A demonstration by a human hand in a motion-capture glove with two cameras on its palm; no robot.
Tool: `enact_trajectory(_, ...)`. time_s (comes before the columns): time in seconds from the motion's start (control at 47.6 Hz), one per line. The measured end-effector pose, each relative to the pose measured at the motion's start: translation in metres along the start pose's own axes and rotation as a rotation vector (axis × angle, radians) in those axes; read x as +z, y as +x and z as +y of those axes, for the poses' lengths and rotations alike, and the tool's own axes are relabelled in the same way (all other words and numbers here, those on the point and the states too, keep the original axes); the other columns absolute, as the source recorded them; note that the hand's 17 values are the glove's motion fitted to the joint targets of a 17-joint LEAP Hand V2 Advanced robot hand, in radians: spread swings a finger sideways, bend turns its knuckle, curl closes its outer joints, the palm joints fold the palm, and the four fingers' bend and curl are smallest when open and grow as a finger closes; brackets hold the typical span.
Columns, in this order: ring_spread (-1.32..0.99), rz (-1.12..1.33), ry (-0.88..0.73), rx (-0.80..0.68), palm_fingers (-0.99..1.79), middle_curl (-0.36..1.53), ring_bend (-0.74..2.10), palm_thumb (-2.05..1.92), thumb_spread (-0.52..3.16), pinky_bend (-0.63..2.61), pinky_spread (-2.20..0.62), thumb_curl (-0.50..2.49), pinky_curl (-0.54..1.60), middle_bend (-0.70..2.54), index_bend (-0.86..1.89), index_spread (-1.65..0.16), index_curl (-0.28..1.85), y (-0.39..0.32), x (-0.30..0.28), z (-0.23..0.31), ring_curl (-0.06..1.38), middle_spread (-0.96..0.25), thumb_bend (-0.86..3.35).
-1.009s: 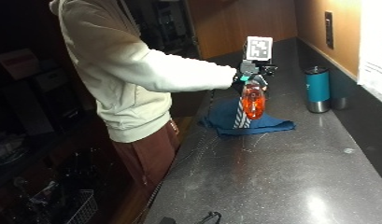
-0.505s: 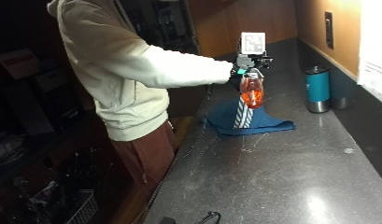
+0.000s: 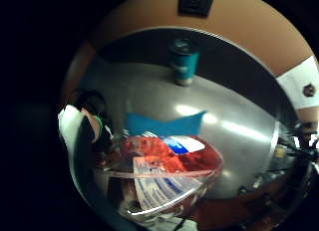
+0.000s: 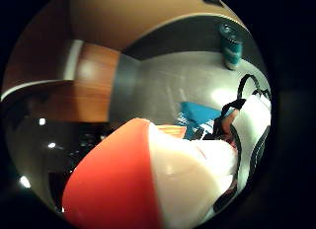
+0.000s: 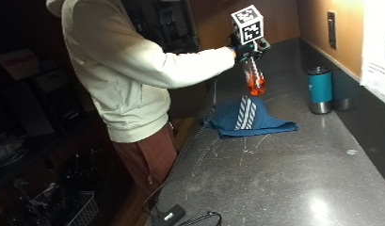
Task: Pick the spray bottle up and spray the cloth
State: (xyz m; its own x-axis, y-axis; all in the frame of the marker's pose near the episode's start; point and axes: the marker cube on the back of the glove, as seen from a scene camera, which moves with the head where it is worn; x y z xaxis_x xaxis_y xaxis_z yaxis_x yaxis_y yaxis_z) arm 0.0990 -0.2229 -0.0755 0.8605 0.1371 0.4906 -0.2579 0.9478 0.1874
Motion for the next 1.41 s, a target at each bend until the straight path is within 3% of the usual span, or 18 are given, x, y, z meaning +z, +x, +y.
enact_trajectory(0.189, -0.16, -0.437, 0.130, -0.067, 1.38, 0.48, 0.55, 0.89, 0.22, 0.40, -0.23, 0.76, 0.39, 0.54, 0.41, -0.16, 0.50, -0.056, 0.041, -0.016, 0.43, -0.10, -0.04)
enact_trajectory(0.358, -0.15, -0.869, 0.254, 0.013, 1.38, 0.48, 0.55, 0.90, 0.23, 0.41, -0.22, 0.76, 0.39, 0.54, 0.40, -0.16, 0.49, -0.103, 0.078, -0.030, 0.43, -0.09, -0.04)
enact_trajectory(0.421, -0.15, -0.813, 0.311, 0.076, 1.38, 0.47, 0.55, 0.90, 0.24, 0.41, -0.21, 0.76, 0.40, 0.54, 0.39, -0.16, 0.49, -0.099, 0.108, -0.039, 0.43, -0.09, -0.04)
enact_trajectory(0.547, -0.15, -0.756, 0.203, 0.046, 1.37, 0.47, 0.56, 0.90, 0.26, 0.41, -0.21, 0.76, 0.40, 0.53, 0.38, -0.16, 0.49, -0.103, 0.156, -0.029, 0.43, -0.09, -0.04)
enact_trajectory(0.61, -0.15, -0.848, 0.158, 0.027, 1.37, 0.47, 0.55, 0.90, 0.27, 0.41, -0.20, 0.76, 0.40, 0.53, 0.38, -0.16, 0.50, -0.118, 0.173, -0.030, 0.43, -0.09, -0.04)
enact_trajectory(0.736, -0.14, -0.754, 0.186, 0.089, 1.37, 0.47, 0.56, 0.90, 0.29, 0.41, -0.20, 0.76, 0.40, 0.52, 0.37, -0.16, 0.50, -0.114, 0.222, -0.055, 0.43, -0.09, -0.04)
enact_trajectory(0.82, -0.14, -0.788, 0.237, 0.122, 1.37, 0.47, 0.56, 0.90, 0.29, 0.41, -0.20, 0.76, 0.40, 0.52, 0.37, -0.15, 0.50, -0.119, 0.237, -0.070, 0.43, -0.09, -0.04)
enact_trajectory(1.073, -0.14, -0.635, 0.143, 0.096, 1.36, 0.47, 0.56, 0.89, 0.33, 0.43, -0.19, 0.75, 0.40, 0.51, 0.33, -0.16, 0.50, -0.123, 0.274, -0.079, 0.43, -0.09, -0.04)
enact_trajectory(1.178, -0.15, -0.631, 0.032, -0.007, 1.10, 0.45, 0.51, 0.85, 0.52, 0.45, -0.17, 0.71, 0.40, 0.44, 0.20, -0.19, 0.47, -0.130, 0.266, -0.067, 0.41, -0.11, -0.05)
enact_trajectory(1.241, -0.14, -0.719, 0.200, 0.029, 0.73, 0.43, 0.45, 0.81, 0.62, 0.41, -0.11, 0.67, 0.41, 0.34, 0.12, -0.23, 0.45, -0.133, 0.243, -0.084, 0.41, -0.10, -0.05)
enact_trajectory(1.283, -0.13, -0.760, 0.307, 0.057, 0.64, 0.43, 0.44, 0.78, 0.66, 0.41, -0.09, 0.65, 0.42, 0.33, 0.12, -0.24, 0.45, -0.132, 0.229, -0.094, 0.43, -0.10, -0.06)
enact_trajectory(1.409, -0.11, -0.644, 0.128, -0.014, 0.43, 0.39, 0.39, 0.73, 0.75, 0.44, -0.02, 0.59, 0.40, 0.23, 0.06, -0.28, 0.36, -0.117, 0.229, -0.054, 0.38, -0.08, -0.05)
